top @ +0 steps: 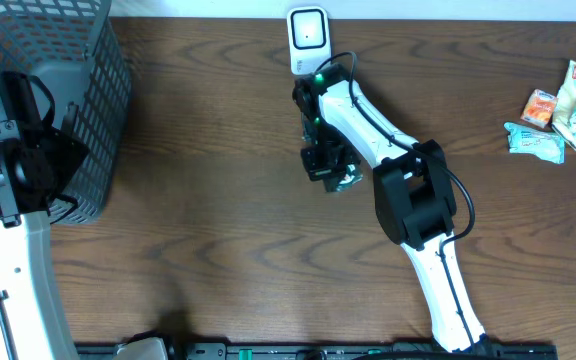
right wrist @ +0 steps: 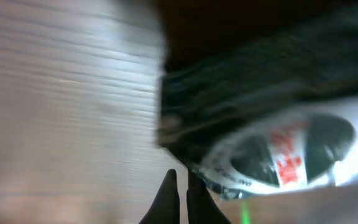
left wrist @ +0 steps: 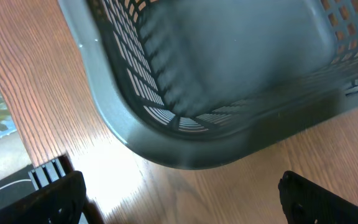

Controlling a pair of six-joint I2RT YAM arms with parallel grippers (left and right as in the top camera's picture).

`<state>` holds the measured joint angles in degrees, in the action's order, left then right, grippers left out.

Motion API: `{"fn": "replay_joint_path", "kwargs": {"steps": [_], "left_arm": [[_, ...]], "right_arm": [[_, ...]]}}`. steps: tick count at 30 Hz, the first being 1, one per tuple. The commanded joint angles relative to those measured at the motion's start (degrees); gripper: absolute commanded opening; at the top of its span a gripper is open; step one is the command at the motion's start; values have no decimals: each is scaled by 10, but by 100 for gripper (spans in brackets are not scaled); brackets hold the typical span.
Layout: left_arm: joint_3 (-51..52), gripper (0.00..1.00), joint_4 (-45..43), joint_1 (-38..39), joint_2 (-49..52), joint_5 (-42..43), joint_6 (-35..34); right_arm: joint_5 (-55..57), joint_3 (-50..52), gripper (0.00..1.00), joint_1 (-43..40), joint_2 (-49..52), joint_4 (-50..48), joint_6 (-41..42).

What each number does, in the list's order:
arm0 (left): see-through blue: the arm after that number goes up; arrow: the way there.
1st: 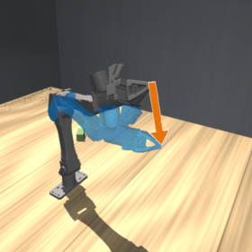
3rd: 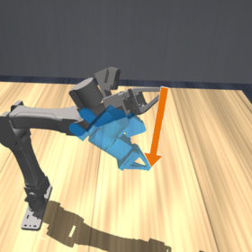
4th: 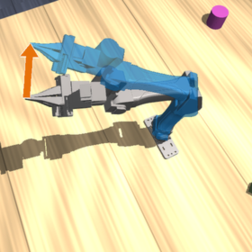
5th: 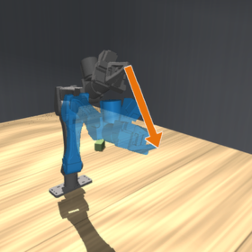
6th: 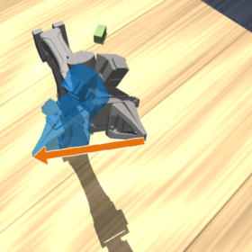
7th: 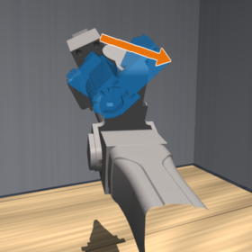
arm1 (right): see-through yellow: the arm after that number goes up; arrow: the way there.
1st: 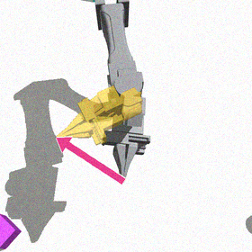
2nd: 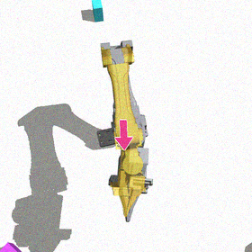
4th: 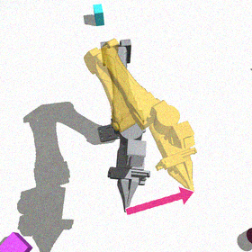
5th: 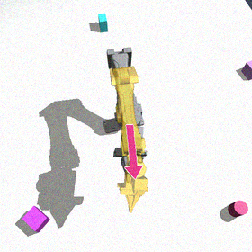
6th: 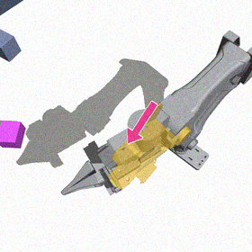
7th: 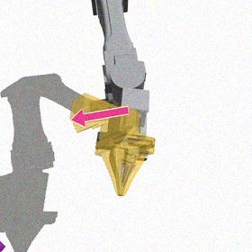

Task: Scan the item barcode
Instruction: 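Lift the Zam-Buk tin up to the scanner, then carry the tin right and lower it onto the table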

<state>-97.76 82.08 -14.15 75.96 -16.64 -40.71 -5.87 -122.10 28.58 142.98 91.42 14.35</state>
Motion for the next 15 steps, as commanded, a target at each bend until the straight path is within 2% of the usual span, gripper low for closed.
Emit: {"fn": "replay_joint_path", "kwargs": {"steps": [1, 5, 7, 15], "left_arm": [[1, 98, 1, -3, -4, -6, -5], [1, 98, 1, -3, -4, -6, -5], [1, 98, 1, -3, -4, -6, -5], [1, 98, 1, -3, -4, -6, -5]], "right_arm": [[137, -9, 1, -5, -21, 17, 70], [247, -9, 1, -23, -21, 18, 139], [267, -9, 1, -37, -21, 1, 145], [184, -75, 1, -100, -21, -33, 128]]}}
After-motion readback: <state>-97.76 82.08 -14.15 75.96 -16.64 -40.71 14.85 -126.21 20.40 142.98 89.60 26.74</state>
